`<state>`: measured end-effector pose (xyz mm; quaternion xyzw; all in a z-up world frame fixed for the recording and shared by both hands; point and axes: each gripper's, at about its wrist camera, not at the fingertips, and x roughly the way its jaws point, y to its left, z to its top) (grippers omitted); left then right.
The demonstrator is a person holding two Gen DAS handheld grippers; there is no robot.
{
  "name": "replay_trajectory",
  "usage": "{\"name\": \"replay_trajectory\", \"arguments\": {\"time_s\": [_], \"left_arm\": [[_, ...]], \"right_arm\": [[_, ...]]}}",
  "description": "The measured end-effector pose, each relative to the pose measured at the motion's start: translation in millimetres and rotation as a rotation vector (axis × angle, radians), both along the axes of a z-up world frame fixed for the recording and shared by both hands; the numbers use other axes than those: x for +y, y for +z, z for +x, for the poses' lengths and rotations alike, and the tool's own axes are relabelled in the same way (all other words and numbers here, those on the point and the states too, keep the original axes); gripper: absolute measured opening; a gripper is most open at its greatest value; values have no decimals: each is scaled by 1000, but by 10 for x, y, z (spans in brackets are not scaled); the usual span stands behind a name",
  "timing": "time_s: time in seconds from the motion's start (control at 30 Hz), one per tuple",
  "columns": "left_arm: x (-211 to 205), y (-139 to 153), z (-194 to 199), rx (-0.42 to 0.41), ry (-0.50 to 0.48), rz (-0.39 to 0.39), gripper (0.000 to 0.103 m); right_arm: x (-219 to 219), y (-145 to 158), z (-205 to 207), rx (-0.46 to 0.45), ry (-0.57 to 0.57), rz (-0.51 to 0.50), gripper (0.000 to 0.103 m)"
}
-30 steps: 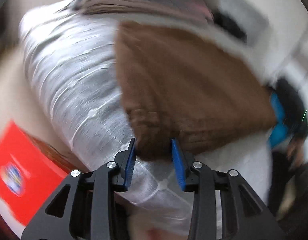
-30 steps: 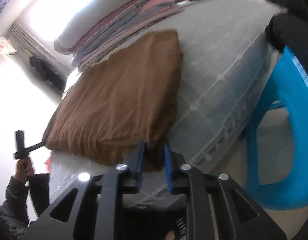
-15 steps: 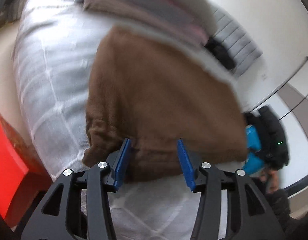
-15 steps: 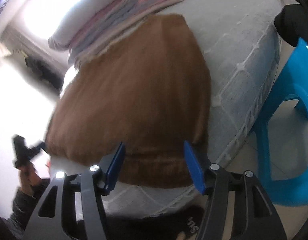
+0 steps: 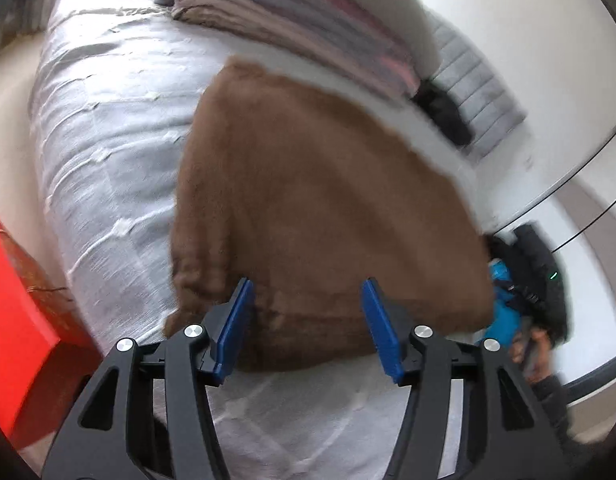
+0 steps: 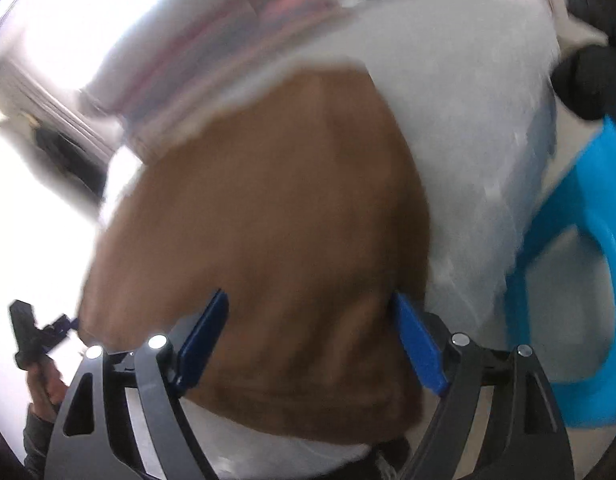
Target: Fold large clothes
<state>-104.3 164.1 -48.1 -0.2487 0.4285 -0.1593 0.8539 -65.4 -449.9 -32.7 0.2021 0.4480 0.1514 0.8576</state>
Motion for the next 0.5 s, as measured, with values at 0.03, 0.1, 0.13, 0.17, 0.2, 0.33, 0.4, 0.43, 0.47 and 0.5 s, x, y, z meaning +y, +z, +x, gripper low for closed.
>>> {"name": "replay_trajectory", "arguments": {"time_s": [0.03,0.1,0.13,0.17,0.2,0.33,0.4,0.43,0.47,0.5], "left_arm": [[20,54,22,-19,0,-21,56],[5,159,154,-58,12,-37,61],[-15,198,269,-78,18,-47,65],[-38,206,369,-91,26,-55,69],[-52,202,472,-97,32,-60,70],[-180,15,934,-55,44,-28,70],[-185,-174,1105,4,75,1,70],[-156,-255,1149,37,84,2,70],[-136,-332,1194,66,85,-13,70],[-131,-351,1232,69,87,-16,70]], "right_arm": [[-1,129,24,-51,-12,-11,80],[2,301,242,-95,-22,-25,80],[12,348,377,-94,-37,-28,80],[25,358,505,-95,-45,-28,80],[54,358,711,-93,-51,-31,80],[123,-25,1425,-10,-117,-26,80],[135,-266,1637,34,-149,-78,80],[138,-460,1751,70,-157,-93,85],[138,-500,1789,63,-168,-78,87],[131,-484,1796,53,-183,-81,88]]}}
